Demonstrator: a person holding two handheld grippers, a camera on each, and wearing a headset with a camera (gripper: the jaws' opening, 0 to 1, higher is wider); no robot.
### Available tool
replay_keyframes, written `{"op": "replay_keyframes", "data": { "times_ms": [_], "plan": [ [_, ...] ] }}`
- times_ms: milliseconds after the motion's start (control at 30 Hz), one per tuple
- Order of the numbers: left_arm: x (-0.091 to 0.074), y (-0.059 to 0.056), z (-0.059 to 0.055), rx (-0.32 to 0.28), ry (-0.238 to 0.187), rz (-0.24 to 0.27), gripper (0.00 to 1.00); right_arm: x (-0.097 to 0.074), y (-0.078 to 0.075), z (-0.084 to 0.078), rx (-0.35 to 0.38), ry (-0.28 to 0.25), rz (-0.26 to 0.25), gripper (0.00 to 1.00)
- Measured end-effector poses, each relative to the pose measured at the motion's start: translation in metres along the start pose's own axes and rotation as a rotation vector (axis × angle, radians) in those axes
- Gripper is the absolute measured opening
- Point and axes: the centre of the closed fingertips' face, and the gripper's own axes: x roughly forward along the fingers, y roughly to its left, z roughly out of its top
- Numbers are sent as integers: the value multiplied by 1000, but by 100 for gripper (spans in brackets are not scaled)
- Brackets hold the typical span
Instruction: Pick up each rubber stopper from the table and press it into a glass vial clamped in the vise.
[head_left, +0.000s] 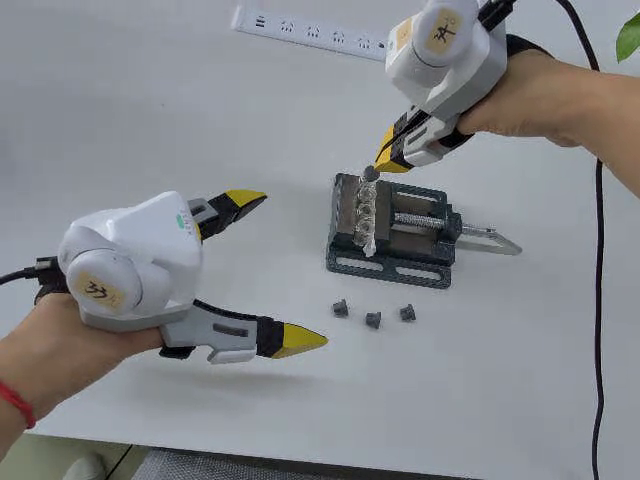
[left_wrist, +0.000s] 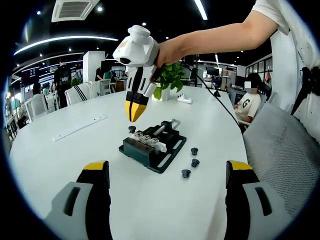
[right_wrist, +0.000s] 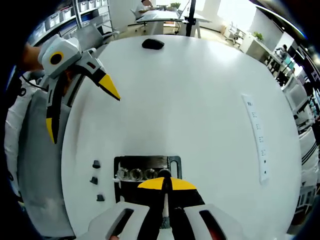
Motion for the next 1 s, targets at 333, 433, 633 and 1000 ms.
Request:
{"op": "replay_keyframes", "data": {
  "times_ms": [333,433,633,1000],
  "plan": [
    [-4,-4,7,24,2,0,97,-32,6,-7,61,-84,-64,3],
    [-6,-6,10,35,5,-4,98,-43,13,-12,89,-117,-91,6],
    [-9,-12,12,51,11,-8,98,-57,24,-20,133,-186,-127,13],
    [-14,-21,17,77,25,-18,99,-80,51,-42,225,-300,-197,27]
  ]
}}
